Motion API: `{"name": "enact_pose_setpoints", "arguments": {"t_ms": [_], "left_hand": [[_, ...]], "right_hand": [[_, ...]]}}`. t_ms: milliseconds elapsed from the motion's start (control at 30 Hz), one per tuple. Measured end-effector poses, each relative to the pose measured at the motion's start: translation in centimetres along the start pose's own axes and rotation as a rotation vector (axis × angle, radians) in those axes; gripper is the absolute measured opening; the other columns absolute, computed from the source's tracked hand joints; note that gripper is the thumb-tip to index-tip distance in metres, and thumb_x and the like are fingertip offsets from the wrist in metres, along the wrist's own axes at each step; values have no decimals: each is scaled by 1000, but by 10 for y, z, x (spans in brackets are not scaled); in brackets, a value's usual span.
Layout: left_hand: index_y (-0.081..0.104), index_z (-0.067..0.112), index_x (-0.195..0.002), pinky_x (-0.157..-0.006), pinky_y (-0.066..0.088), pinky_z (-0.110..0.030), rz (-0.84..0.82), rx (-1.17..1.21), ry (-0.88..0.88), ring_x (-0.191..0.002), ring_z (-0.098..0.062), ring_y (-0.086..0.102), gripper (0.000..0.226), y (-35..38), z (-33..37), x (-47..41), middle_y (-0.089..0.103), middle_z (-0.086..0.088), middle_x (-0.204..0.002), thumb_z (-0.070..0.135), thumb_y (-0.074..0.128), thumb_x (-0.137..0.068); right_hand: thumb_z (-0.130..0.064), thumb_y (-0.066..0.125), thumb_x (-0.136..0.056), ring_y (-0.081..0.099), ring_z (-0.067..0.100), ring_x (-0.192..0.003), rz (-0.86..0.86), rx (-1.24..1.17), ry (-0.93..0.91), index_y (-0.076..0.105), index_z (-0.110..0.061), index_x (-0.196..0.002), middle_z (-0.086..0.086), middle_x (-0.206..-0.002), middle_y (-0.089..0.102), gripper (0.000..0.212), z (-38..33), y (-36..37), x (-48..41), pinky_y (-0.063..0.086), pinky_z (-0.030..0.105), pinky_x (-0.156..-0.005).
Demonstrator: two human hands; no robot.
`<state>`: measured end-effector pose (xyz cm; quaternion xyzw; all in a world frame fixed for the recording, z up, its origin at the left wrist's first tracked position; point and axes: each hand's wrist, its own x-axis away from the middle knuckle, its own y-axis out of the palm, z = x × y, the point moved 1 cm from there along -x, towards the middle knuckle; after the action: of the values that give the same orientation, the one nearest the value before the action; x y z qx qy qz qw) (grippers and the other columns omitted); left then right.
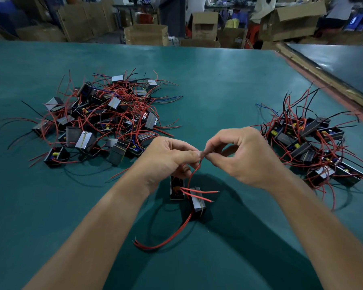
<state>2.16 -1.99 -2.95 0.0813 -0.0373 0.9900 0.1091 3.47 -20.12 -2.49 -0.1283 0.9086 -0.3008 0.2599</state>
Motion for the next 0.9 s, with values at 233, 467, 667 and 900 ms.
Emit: {"name": "enact_pose_setpoints", "arguments": {"t_ms": [233, 467, 667, 900], "left_hand": [[71, 10, -71, -46, 46, -17, 31, -15, 88, -44, -9, 50, 16, 0, -2, -2, 64, -1, -57, 6, 69, -86], [73, 16, -70, -51, 45, -28, 116, -366, 437, -49, -11, 53, 10, 6, -8, -3, 67, 2, -57, 15, 73, -80], [74, 21, -72, -50, 40, -18, 180, -493, 557, -47, -4, 53, 8, 5, -10, -4, 63, 14, -55, 22, 72, -80], [72, 13, -70, -50, 46, -24, 70, -336, 367, -48, -10, 54, 16, 1, -6, -4, 66, 3, -57, 5, 73, -84]], "right_hand": [[-23, 69, -78, 63, 9, -62, 35, 3, 37, 67, -24, -74, -12, -68, 67, 4, 2, 5, 0, 53, 27, -60], [-20, 65, -94, 55, 14, -46, -38, -189, 329, 68, -12, -67, -1, -54, 64, 29, 4, 7, -4, 49, 32, -51], [-7, 63, -94, 56, 11, -47, -120, -389, 423, 68, -7, -72, 0, -56, 64, 23, 2, 2, -3, 51, 22, -49], [-6, 66, -89, 59, 5, -58, -89, -62, 94, 64, -22, -72, -10, -64, 67, 24, 1, 3, -1, 50, 20, -61]]}}
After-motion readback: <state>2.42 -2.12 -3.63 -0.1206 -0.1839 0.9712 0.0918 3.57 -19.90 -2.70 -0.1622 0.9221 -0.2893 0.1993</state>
